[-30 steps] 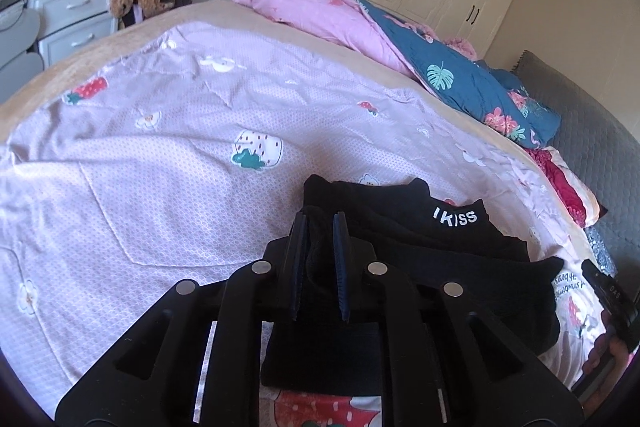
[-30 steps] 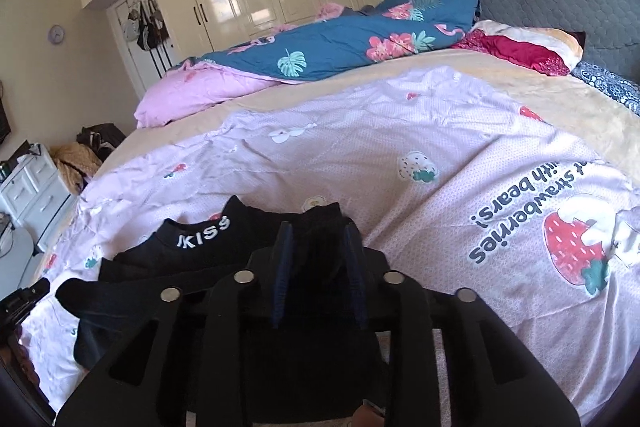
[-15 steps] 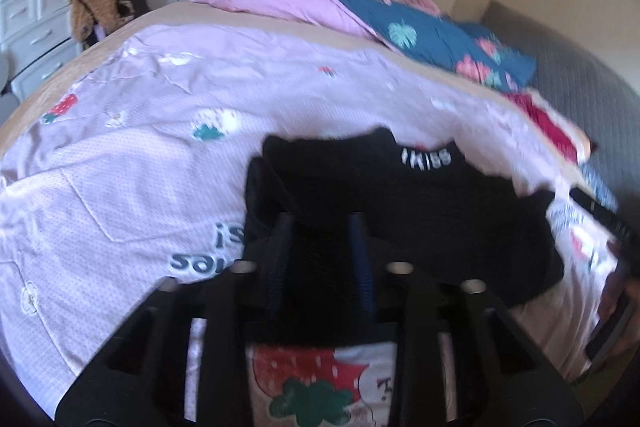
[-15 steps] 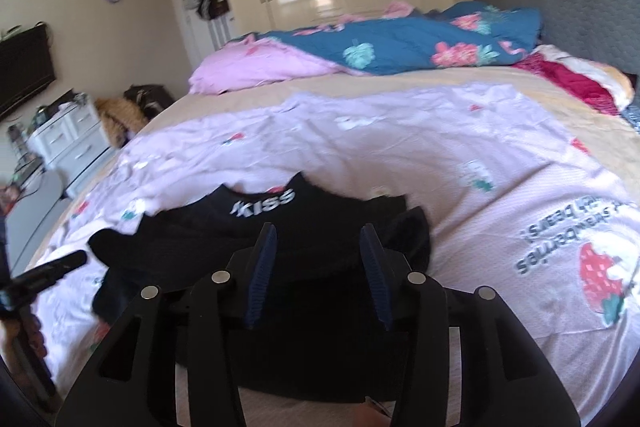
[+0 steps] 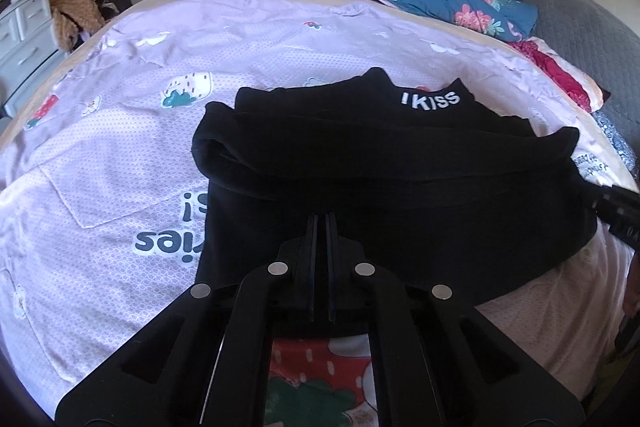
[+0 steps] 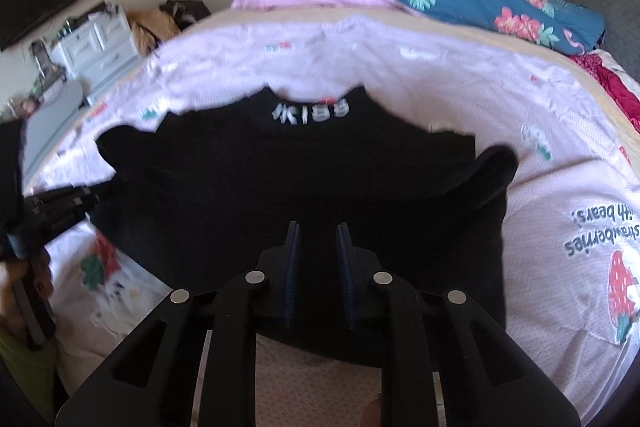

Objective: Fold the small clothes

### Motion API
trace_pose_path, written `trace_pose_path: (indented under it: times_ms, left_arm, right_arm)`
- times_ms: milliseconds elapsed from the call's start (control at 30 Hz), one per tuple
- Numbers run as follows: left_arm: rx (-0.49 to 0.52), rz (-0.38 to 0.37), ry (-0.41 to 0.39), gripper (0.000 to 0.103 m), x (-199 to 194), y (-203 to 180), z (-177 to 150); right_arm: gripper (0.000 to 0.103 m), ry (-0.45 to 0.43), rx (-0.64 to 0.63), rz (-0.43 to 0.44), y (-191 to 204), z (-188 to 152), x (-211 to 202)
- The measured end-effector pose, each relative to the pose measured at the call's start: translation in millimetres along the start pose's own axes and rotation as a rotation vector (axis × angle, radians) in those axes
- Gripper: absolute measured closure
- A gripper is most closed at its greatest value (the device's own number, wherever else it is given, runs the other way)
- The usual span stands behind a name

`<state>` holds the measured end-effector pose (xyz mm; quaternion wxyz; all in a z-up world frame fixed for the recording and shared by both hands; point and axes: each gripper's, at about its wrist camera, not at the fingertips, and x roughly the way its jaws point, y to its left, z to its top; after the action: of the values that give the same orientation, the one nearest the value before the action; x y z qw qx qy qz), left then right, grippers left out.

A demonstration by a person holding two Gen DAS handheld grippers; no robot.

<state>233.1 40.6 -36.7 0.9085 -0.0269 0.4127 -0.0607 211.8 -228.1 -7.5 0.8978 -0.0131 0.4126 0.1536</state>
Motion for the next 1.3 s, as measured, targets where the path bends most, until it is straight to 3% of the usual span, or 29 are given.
trace_pose_path:
  times_ms: [167,500,1100,1300]
  left_arm:
    - [-0.021,0.015,0.001,0.103,7.9,5.5,5.2]
    - [-0.024,0.053,-0.006,0.103,30.5,5.9,24.7]
    - [-0.1,0.039,-0.026,0.103,58.5,32.1,67.6]
    - [-0.171,0.041,-0.057,0.103,55.8,53.7,78.1]
  right_arm:
    - [0.085,0.058,-0.007,-0.091,-3.7,-6.4,22.8]
    - [0.086,0.079,-0.02,-0.134,-10.7,9.0,53.6]
    - [0.086,-0.04,0.092,-0.107,-41.8,53.1,71.4]
    - [0.085,-0.085,0.13,-0.146,-59.6,66.0,71.7]
